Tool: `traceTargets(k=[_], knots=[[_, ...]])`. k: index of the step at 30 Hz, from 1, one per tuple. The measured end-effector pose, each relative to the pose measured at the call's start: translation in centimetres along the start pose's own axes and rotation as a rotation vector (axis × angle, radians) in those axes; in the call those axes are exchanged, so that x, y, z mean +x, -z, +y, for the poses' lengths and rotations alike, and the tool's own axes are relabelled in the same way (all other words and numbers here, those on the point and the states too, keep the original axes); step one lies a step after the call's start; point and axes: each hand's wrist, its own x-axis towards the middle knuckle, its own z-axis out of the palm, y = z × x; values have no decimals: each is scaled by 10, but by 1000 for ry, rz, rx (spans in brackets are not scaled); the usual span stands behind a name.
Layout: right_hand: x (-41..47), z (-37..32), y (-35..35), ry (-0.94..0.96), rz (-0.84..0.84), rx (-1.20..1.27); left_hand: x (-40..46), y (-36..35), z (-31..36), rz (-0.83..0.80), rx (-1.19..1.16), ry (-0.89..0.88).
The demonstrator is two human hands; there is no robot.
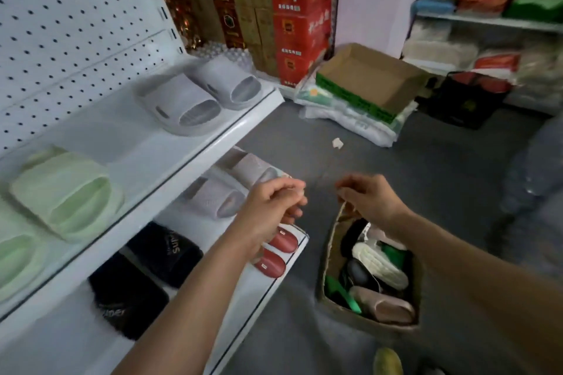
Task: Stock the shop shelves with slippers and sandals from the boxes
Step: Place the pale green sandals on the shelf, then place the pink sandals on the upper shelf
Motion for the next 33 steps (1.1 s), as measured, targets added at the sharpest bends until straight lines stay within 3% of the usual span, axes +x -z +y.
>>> traceTargets(k=[5,11,17,29,33], knots=[[19,88,81,-234,78,94,57,-106,-34,-117,-59,195],[59,209,152,-464,152,75,127,-192,-101,-78,-132,422],[81,327,173,-662,111,55,178,-254,-181,-46,-151,585],[92,560,99,-827,-239,-331,258,-334,-422,-157,-7,875],[99,623,68,-751,-453,-633,271,-354,-495,-165,7,951]])
